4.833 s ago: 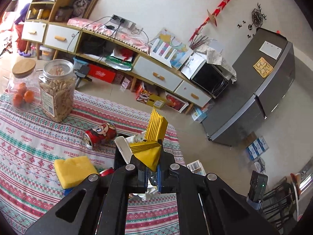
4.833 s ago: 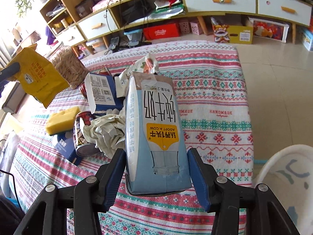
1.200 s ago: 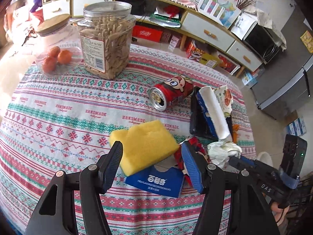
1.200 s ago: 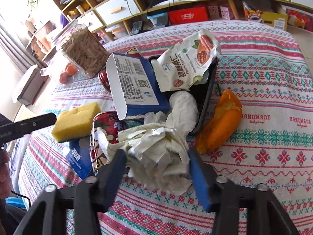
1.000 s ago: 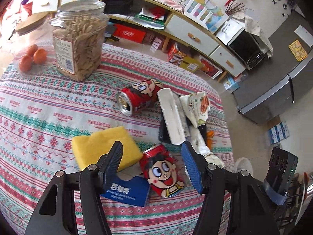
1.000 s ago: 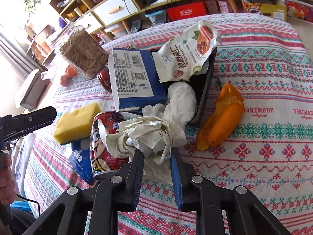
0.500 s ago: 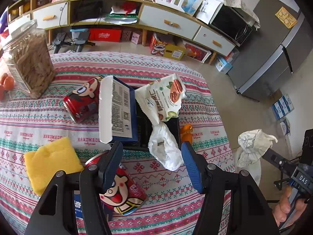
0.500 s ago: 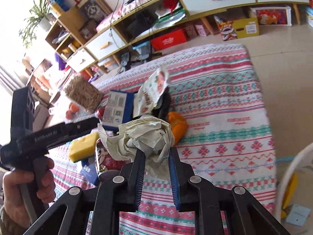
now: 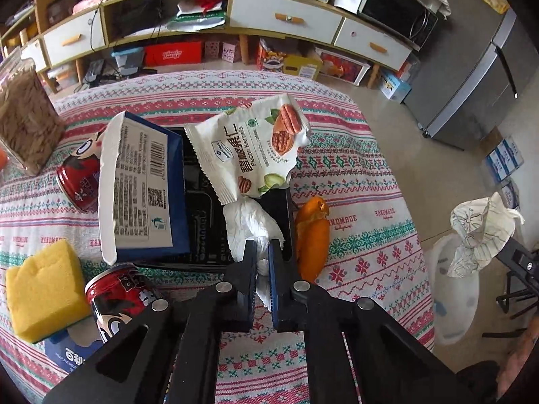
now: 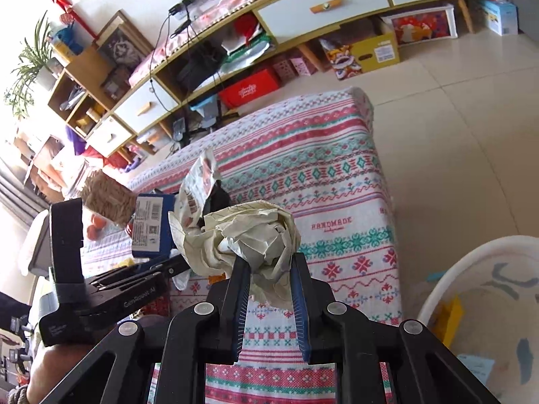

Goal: Collect trash
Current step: 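Carry both tissues over the white bucket and release them inside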

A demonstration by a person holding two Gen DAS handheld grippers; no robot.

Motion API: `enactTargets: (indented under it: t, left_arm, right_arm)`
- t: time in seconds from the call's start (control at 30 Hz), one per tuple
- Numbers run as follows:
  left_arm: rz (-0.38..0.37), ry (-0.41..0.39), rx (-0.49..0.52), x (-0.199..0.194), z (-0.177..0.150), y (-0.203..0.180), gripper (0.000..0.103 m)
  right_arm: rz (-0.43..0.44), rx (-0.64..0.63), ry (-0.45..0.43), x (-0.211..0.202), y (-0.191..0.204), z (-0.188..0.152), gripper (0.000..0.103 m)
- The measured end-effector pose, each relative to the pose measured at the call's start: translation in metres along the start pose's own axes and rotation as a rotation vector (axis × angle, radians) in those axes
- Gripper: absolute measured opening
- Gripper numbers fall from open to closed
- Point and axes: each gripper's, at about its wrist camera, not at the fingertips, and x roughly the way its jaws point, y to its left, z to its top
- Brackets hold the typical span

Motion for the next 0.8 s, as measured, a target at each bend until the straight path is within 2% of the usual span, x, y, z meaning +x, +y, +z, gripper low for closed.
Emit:
enactTargets:
  t: [0.27, 0.4, 0.6, 0.8]
  left_arm:
    - [-0.157, -0.140, -0.143, -0.060, 0.001, 0.016, 0.006]
    - [-0.212, -0.167, -0.155, -0.079, -0.008, 0.007, 0.006]
    - [-0.331, -0.148, -0.045, -0.084, -0.023, -0.054, 0.006]
    - [-0.441, -0.053, 0.047, -0.053, -0.044, -0.133, 0.006]
  right_arm:
    - [0.006, 0.027, -0.028, -0.019, -0.014, 0.002, 0.022]
    - [0.000, 0.053, -0.045, -0.032, -0.025, 0.005, 0.022]
    - [-0.032, 0.112, -0.099, -0.064, -0.055, 0.009, 0.022]
    - [-0.134, 0.190, -0.114, -0.091, -0.097, 0.005, 0.022]
